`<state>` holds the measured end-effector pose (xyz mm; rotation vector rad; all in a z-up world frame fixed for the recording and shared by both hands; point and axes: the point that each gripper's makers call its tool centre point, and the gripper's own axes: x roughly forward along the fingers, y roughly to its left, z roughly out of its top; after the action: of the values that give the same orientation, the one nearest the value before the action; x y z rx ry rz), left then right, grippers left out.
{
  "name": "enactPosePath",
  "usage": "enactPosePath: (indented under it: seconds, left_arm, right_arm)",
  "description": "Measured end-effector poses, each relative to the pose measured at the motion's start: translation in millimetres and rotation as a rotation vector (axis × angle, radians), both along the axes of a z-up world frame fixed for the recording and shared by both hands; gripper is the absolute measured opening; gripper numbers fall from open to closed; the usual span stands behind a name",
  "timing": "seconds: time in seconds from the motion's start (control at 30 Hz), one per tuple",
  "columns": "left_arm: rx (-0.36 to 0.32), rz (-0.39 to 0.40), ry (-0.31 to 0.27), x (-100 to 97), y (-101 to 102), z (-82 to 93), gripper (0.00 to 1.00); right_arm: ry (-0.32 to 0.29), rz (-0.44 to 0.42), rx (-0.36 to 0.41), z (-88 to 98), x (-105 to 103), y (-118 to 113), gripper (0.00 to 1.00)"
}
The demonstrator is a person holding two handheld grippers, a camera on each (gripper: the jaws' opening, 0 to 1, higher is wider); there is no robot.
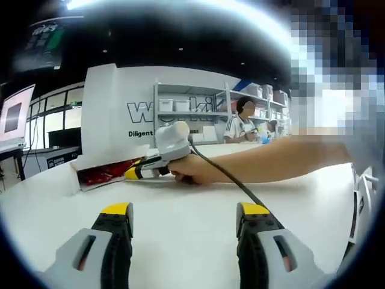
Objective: Tear open the coffee pouch, take out the coffee, and pour the coffee from the pouch into the cup
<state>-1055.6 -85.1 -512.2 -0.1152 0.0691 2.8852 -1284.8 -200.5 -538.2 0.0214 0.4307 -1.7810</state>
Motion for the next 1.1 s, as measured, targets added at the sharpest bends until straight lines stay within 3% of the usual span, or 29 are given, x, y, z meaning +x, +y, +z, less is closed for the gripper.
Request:
enactPosePath:
  seconds: [0.57, 0.93, 1.1]
  left_arm:
    - [-0.011, 0.001, 0.003, 1.8, 1.9, -1.2, 0.70]
    - [-0.010, 0.003, 0.002, 1.7, 1.2, -1.6, 0.69]
    - [-0.008, 0.005, 0.000, 1.6, 0.8, -1.9, 0.68]
  right_arm:
    - [0.032, -0.031, -0.029, 6.6, -6.5, -15.9, 0.11]
    - [0.058, -0.027, -0.020, 5.4, -0.4, -25.8, 0.10]
    - [0.060, -0.043, -0.004, 3.2, -7.8, -29.1, 0.09]
